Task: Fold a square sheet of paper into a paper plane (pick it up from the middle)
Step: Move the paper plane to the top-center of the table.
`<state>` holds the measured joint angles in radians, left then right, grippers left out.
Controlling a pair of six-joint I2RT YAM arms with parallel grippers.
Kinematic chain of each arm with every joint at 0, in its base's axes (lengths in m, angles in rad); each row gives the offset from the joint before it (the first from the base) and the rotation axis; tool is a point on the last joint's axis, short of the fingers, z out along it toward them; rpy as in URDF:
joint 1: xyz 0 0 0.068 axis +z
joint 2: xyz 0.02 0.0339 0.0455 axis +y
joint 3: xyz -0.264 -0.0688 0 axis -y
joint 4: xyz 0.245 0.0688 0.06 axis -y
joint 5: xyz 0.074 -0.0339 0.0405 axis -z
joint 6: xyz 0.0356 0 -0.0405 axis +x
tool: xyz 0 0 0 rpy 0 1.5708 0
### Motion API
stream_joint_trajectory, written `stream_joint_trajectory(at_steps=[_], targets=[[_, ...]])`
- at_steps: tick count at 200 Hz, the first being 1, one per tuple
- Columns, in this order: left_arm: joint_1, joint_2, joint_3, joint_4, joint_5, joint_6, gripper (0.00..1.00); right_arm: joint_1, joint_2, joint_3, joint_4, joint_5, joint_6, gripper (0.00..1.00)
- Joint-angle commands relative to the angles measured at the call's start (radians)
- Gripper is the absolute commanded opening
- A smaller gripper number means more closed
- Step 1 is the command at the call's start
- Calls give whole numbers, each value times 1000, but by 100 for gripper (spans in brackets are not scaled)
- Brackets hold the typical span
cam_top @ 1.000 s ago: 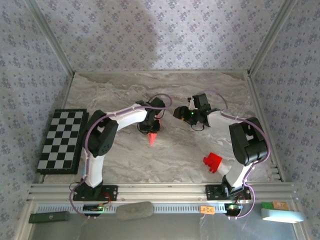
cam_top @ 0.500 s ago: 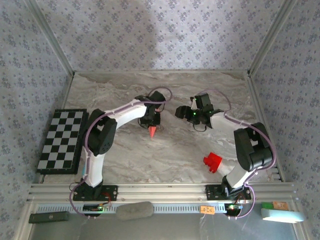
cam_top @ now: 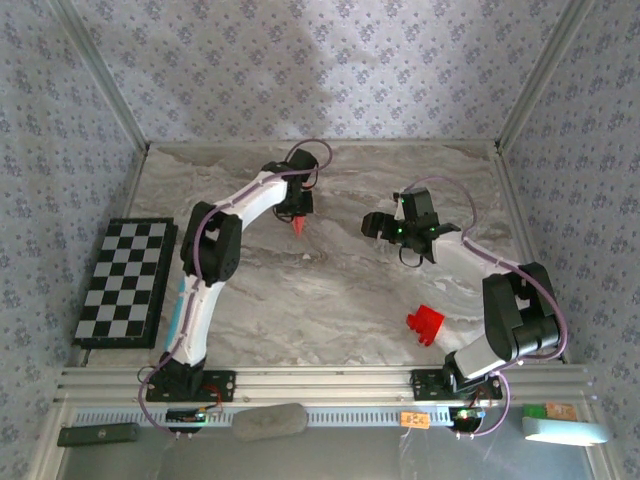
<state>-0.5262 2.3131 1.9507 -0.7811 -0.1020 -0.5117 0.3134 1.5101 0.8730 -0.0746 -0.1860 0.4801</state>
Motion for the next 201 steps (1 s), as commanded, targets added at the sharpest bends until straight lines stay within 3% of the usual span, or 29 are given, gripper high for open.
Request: stream_joint_trajectory(at_steps=[1, 201], targets=[[5, 35, 80, -38, 10, 24, 10, -5, 0, -6, -13, 2, -18, 89], [-9, 175, 155, -58, -68, -17, 39, -6, 39, -3, 12, -50, 12, 89]])
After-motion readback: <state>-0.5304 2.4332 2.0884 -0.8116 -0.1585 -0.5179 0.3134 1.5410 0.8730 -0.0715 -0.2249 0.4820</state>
